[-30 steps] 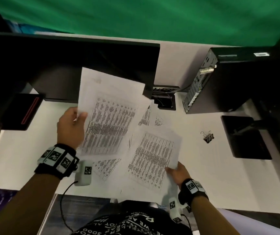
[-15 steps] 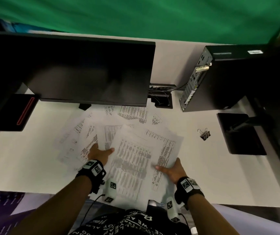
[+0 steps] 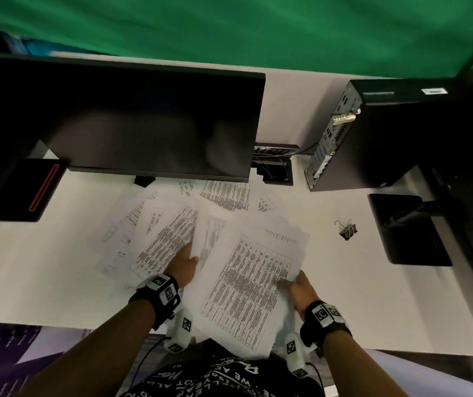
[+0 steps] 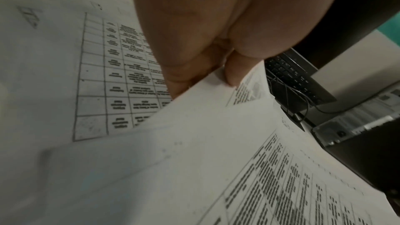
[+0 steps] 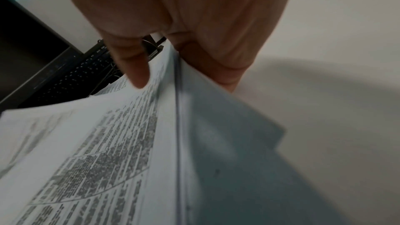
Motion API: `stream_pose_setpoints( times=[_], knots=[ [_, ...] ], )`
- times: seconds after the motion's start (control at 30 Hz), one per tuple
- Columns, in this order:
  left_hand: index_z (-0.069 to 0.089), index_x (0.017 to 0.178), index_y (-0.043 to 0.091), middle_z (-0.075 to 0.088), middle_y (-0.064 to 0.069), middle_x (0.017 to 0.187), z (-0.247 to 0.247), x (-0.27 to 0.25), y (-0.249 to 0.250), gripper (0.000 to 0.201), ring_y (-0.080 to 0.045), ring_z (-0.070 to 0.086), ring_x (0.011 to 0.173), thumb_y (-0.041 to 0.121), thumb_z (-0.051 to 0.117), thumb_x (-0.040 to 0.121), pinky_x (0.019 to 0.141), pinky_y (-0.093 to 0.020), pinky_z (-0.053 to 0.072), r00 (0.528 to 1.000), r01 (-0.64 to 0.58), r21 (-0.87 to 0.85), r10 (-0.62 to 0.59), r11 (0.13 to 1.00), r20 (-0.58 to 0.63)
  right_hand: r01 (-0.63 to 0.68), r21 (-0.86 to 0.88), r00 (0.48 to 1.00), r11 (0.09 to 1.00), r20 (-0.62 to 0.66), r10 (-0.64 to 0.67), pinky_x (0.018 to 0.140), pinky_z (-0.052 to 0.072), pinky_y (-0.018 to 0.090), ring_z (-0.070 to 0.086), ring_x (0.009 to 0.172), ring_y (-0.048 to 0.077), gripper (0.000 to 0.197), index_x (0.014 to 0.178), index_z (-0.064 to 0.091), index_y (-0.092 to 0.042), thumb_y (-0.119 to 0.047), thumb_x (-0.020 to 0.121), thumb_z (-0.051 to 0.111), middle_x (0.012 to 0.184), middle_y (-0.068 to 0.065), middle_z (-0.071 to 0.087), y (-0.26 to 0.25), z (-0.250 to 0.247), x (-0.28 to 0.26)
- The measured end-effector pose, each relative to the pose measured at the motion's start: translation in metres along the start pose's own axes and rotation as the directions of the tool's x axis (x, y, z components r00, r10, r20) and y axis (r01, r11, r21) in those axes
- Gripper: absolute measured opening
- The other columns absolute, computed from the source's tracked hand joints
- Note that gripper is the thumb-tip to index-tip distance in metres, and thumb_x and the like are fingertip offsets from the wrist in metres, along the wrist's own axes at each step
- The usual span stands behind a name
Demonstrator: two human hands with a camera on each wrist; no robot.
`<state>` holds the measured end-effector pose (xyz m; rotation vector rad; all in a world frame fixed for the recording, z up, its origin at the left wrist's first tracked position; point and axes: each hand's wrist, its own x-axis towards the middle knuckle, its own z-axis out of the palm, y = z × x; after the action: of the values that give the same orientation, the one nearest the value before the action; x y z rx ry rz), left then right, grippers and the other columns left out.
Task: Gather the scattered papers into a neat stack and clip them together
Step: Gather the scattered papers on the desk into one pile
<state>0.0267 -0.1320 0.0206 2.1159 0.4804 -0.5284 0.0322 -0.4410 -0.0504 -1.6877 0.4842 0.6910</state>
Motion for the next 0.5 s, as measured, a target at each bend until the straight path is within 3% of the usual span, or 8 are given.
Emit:
stream_pose_setpoints(
  times=[0.07,0.13,0.2,0.23,0.3,0.33,0.43,0.5],
  knots=[
    [0.045,0.136,0.009,0.058,-0.008,0.121,0.009,0.000,0.004,0.035,-0.024,0.059,0.100,0.016,0.037,0.102,0.075,-0.029,0.046,0.993,-0.044,0.048,0.039,0.998,0.109,0.046,0.000,0.999,0.999,0.024,-0.046,0.101,0.050,0.049,0.065,0.113,0.022,0.069,0.133,0.052,-0.022,-0.022,0.071,0.082,0.123,-0.003,0.069,-0.005,0.004,-0.006],
    [0.056,0.112,0.013,0.058,0.002,0.099,0.019,0.001,0.006,0.024,-0.020,0.055,0.087,0.024,0.036,0.103,0.073,-0.027,0.041,0.988,-0.071,0.071,0.061,0.995,0.140,0.063,-0.022,0.998,0.998,0.032,-0.062,0.102,0.049,0.051,0.064,0.116,0.023,0.072,0.133,0.052,-0.023,-0.018,0.068,0.082,0.124,-0.004,0.069,-0.006,0.003,-0.009],
    [0.053,0.087,0.018,0.052,0.005,0.080,0.021,0.005,0.006,0.027,-0.017,0.050,0.078,0.033,0.037,0.102,0.065,-0.025,0.036,0.994,-0.096,0.105,0.090,0.990,0.062,0.062,-0.050,0.998,0.997,0.006,-0.061,0.103,0.047,0.056,0.062,0.118,0.026,0.073,0.132,0.052,-0.023,-0.015,0.065,0.078,0.124,-0.002,0.069,0.000,-0.002,-0.006],
    [0.054,0.086,0.019,0.054,0.004,0.083,0.017,0.008,0.003,0.026,-0.016,0.051,0.079,0.034,0.039,0.102,0.062,-0.023,0.036,0.995,-0.100,0.121,0.101,0.988,-0.006,0.055,-0.057,0.998,0.997,-0.015,-0.056,0.104,0.046,0.057,0.062,0.117,0.027,0.073,0.131,0.053,-0.023,-0.016,0.063,0.077,0.124,-0.001,0.069,0.005,-0.005,-0.002],
    [0.064,0.101,0.016,0.060,-0.001,0.103,-0.002,0.015,-0.004,0.020,-0.018,0.057,0.093,0.029,0.050,0.098,0.069,-0.019,0.043,0.980,-0.054,0.150,0.081,0.987,-0.179,0.039,-0.073,0.998,0.997,-0.038,-0.042,0.102,0.048,0.059,0.064,0.114,0.029,0.074,0.129,0.055,-0.022,-0.024,0.059,0.080,0.122,0.001,0.070,0.014,-0.010,0.003],
    [0.064,0.113,0.014,0.059,-0.004,0.117,-0.016,0.021,-0.010,0.024,-0.022,0.058,0.104,0.026,0.057,0.094,0.079,-0.025,0.048,0.962,0.000,0.158,0.044,0.987,-0.270,0.033,-0.091,0.998,0.995,-0.043,-0.037,0.101,0.048,0.058,0.065,0.113,0.029,0.075,0.128,0.055,-0.022,-0.029,0.057,0.081,0.121,0.001,0.070,0.019,-0.012,0.007],
    [0.043,0.141,0.016,0.039,-0.011,0.147,-0.064,0.034,-0.029,0.066,-0.034,0.043,0.130,0.034,0.070,0.083,0.101,-0.053,0.043,0.902,0.259,0.232,-0.149,0.938,-0.406,0.008,-0.144,0.998,0.990,-0.068,-0.018,0.101,0.049,0.056,0.065,0.111,0.030,0.071,0.126,0.055,-0.020,-0.031,0.060,0.079,0.120,0.004,0.069,0.016,-0.010,0.006],
    [0.025,0.149,0.015,0.030,-0.014,0.152,-0.086,0.040,-0.038,0.092,-0.038,0.033,0.136,0.047,0.073,0.077,0.106,-0.056,0.035,0.879,0.402,0.240,-0.300,0.883,-0.370,0.005,-0.166,0.997,0.986,-0.081,-0.019,0.099,0.050,0.055,0.065,0.109,0.029,0.073,0.124,0.055,-0.021,-0.037,0.057,0.080,0.119,0.003,0.069,0.032,-0.013,0.021]
  ],
)
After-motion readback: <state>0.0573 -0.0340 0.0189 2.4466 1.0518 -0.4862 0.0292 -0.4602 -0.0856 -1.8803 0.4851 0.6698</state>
